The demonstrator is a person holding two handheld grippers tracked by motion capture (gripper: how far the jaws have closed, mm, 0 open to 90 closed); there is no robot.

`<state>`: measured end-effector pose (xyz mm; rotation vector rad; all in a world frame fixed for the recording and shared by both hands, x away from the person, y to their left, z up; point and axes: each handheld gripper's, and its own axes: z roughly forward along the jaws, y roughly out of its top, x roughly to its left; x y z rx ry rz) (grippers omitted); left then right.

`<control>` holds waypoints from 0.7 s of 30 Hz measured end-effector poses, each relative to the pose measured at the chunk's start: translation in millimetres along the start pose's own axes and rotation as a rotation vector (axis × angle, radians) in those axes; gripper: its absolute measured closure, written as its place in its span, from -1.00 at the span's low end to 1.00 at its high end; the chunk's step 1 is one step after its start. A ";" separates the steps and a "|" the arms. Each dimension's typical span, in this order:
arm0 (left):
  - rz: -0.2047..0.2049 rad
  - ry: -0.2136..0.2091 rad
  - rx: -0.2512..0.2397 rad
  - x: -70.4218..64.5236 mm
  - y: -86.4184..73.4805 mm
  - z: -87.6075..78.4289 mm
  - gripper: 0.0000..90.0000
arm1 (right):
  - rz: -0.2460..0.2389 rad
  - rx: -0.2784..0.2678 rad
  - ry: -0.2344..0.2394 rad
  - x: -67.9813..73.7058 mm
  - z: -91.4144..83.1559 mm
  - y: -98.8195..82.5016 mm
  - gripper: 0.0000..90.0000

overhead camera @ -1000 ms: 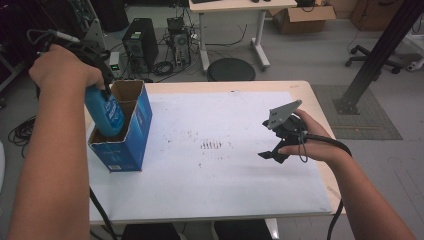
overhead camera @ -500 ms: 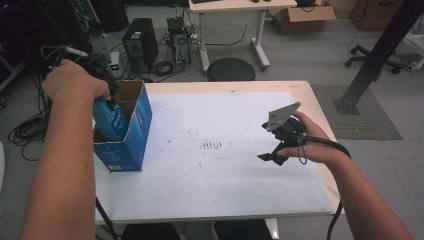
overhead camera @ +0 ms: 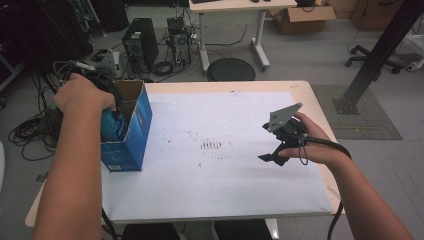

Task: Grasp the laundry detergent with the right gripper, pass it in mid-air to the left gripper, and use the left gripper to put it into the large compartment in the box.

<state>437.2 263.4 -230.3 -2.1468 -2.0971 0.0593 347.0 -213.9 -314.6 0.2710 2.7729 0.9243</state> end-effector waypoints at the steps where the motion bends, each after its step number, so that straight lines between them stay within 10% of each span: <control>1: -0.003 -0.004 0.000 -0.3 0.1 2.1 -0.15 | 0.001 -0.001 0.002 0.1 0.3 -0.1 -0.95; 21: 0.001 -0.017 0.007 0.9 7.6 35.8 -0.15 | 0.008 0.001 0.009 0.3 3.7 -2.8 -0.95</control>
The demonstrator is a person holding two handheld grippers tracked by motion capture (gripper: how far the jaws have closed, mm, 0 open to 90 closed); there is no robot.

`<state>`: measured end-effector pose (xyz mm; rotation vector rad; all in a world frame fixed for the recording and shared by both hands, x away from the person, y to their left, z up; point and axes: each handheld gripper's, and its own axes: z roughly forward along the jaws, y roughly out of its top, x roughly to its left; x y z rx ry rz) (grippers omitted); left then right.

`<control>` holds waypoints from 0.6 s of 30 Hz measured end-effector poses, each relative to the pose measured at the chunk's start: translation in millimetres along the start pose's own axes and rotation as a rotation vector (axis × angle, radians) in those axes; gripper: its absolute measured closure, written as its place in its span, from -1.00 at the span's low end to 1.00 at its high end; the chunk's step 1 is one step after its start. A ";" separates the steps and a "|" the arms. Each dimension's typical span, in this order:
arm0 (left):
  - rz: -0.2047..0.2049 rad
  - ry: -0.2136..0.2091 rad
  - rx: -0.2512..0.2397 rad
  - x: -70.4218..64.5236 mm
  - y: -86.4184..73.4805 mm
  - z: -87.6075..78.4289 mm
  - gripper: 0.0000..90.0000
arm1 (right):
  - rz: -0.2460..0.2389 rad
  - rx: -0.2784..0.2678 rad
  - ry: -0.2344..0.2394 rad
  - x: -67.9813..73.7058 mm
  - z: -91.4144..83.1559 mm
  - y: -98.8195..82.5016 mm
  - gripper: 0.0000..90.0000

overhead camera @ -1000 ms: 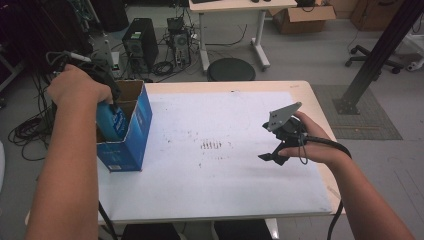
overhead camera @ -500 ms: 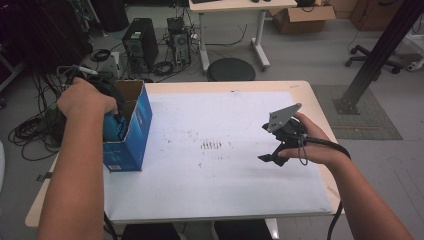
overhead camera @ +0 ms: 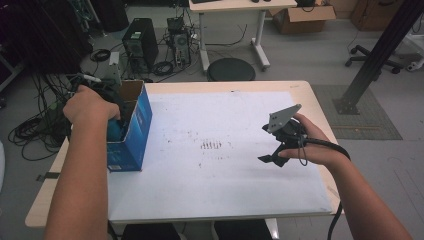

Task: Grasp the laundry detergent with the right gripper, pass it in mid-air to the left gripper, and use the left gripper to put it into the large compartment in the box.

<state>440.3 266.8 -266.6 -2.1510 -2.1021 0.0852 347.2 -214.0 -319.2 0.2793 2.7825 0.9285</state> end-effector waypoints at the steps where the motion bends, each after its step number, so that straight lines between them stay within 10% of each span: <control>1: 0.000 0.000 0.000 0.0 0.0 0.0 -0.15 | 0.000 0.000 0.000 0.0 0.0 0.0 -0.95; 18: 0.013 0.004 0.003 -2.0 4.2 17.8 -0.15 | -0.005 0.003 0.009 1.3 2.7 1.0 -0.95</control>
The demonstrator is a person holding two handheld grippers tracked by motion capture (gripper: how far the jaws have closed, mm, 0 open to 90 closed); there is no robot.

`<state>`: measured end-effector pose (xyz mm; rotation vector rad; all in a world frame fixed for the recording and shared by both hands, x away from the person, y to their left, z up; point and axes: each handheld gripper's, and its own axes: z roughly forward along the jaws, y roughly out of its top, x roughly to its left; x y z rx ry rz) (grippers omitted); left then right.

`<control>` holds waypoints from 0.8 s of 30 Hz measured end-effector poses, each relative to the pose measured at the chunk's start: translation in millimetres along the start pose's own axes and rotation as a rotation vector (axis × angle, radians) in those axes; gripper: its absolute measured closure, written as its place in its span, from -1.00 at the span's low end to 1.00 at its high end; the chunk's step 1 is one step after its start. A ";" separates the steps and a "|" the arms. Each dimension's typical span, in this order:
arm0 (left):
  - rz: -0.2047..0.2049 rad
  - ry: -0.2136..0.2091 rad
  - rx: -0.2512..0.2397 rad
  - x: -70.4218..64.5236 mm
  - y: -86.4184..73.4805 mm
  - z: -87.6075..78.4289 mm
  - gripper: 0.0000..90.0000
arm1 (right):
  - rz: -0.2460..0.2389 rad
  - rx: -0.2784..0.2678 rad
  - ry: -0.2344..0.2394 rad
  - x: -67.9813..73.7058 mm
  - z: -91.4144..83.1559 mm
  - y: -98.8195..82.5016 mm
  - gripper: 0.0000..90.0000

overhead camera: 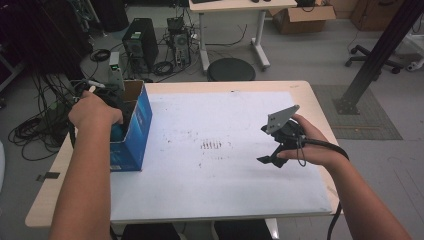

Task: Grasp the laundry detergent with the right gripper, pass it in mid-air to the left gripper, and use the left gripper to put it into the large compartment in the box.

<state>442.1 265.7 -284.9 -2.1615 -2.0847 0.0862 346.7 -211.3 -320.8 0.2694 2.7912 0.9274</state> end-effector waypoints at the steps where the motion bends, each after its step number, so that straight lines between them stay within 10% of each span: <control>1: -0.001 0.002 0.002 0.2 0.3 0.4 -0.15 | 0.002 0.001 -0.001 0.0 -0.1 -0.2 -0.95; 24: -0.008 -0.020 -0.010 2.4 -0.9 10.7 -0.15 | 0.007 0.001 0.007 1.3 2.9 -0.6 -0.95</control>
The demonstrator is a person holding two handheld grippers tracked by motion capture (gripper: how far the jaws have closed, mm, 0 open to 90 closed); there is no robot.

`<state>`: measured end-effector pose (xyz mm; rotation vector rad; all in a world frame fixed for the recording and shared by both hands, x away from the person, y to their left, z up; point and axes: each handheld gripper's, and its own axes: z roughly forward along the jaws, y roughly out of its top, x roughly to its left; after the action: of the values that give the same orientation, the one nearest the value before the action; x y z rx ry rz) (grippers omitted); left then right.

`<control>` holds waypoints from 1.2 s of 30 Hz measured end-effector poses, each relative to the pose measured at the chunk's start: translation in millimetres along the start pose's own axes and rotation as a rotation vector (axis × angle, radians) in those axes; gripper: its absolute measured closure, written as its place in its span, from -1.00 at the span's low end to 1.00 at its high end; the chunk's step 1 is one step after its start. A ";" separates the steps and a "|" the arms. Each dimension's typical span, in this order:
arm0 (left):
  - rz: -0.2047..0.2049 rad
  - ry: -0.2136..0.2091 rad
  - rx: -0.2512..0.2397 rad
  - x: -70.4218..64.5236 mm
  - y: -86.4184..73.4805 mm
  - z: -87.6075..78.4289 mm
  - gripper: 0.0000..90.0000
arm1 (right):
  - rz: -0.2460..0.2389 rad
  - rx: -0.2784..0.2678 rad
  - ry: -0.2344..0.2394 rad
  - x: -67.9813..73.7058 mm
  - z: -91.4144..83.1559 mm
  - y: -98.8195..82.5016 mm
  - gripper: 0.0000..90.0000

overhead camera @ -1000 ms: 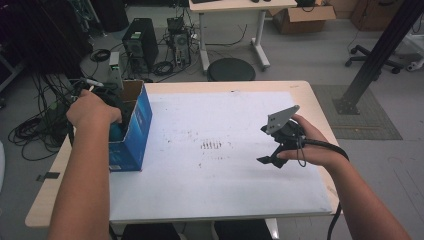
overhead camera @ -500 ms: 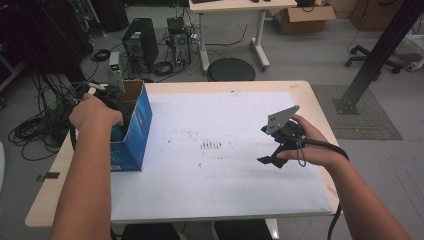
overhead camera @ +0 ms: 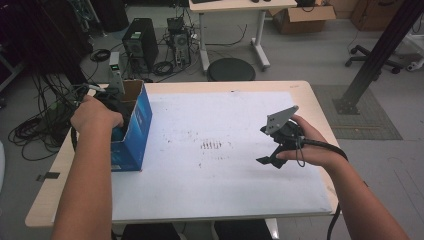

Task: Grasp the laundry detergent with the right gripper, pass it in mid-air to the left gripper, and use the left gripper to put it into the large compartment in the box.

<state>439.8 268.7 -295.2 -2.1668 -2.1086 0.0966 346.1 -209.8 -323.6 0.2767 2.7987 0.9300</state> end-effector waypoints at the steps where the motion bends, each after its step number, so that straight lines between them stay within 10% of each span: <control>1: -0.002 0.003 0.000 0.1 0.1 -0.4 -0.15 | 0.000 0.000 0.000 0.2 0.0 0.0 -0.95; 36: 0.002 -0.031 -0.058 2.2 -8.7 -15.4 -0.31 | -0.012 -0.002 0.001 4.4 -1.1 3.0 -0.95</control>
<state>433.2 270.6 -278.8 -2.2140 -2.1525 0.0706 341.9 -207.1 -321.4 0.2593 2.7968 0.9312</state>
